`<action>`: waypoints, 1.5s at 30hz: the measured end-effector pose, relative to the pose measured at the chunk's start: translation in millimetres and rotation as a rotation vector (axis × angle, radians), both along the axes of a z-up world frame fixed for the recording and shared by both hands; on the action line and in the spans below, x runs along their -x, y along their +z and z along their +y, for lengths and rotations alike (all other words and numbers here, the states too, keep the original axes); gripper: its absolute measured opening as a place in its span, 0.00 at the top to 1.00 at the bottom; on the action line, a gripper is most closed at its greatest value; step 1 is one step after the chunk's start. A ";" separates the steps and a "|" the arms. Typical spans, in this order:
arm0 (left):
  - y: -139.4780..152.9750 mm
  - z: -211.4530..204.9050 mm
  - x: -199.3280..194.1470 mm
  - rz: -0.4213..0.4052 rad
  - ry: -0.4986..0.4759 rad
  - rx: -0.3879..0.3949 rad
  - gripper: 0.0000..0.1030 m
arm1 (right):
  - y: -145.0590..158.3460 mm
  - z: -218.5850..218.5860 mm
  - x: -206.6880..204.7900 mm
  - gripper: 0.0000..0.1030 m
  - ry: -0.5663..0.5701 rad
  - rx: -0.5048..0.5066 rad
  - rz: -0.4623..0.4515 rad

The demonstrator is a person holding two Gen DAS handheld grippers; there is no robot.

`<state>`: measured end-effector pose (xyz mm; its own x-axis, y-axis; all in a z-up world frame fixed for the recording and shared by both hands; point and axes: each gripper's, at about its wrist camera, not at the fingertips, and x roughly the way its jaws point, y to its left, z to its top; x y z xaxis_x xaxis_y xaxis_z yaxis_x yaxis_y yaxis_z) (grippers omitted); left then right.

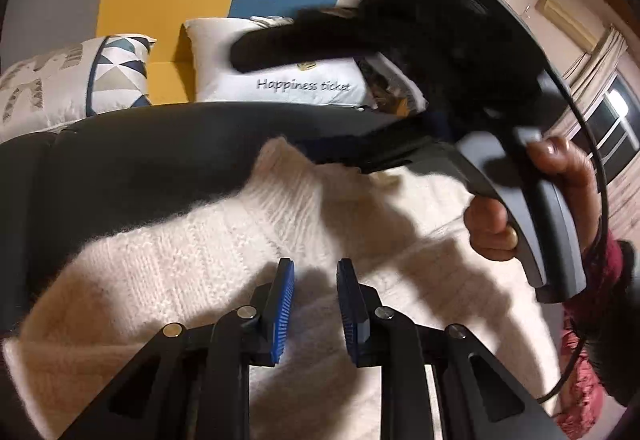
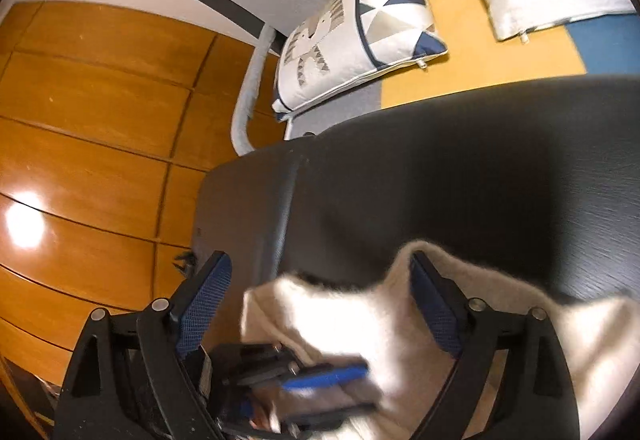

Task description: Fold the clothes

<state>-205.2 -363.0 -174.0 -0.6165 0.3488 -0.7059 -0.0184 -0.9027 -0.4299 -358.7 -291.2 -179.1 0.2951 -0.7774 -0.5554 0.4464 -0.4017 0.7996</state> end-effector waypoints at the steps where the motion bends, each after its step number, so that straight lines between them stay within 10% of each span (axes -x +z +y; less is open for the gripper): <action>1: 4.6 -0.6 0.6 0.018 -0.009 -0.002 0.79 | 5.2 7.8 0.6 0.12 -0.003 0.002 0.010; 11: -11.7 -8.8 41.5 -0.066 0.057 0.076 0.84 | -11.9 71.7 -8.1 0.12 -0.008 -0.076 -0.036; 16: -15.1 -11.2 40.0 -0.046 0.084 0.058 0.84 | -32.7 100.8 2.4 0.37 -0.127 -0.003 -0.082; 20: -3.4 -15.1 26.4 -0.040 0.147 0.031 0.80 | -23.8 115.1 -3.6 0.35 -0.160 0.015 -0.054; 22: 18.1 -19.3 0.9 0.025 0.180 0.008 0.79 | -8.8 130.3 -14.5 0.18 -0.174 0.036 -0.015; 29: 58.9 -10.6 -125.3 0.108 0.164 -0.007 0.77 | 32.1 247.8 -94.3 0.18 -0.225 -0.004 0.121; 36: 41.2 16.8 -260.4 0.043 0.221 -0.073 0.73 | 26.1 392.9 -176.8 0.18 -0.410 -0.188 0.123; 45: -2.0 34.4 -358.6 -0.066 0.350 -0.164 0.69 | 1.4 466.5 -245.4 0.18 -0.448 -0.135 0.027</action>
<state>153.4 -328.6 -175.9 -0.6734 0.2373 -0.7002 0.3107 -0.7685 -0.5593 -113.3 175.3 -177.6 -0.0690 -0.7453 -0.6632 0.2249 -0.6593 0.7175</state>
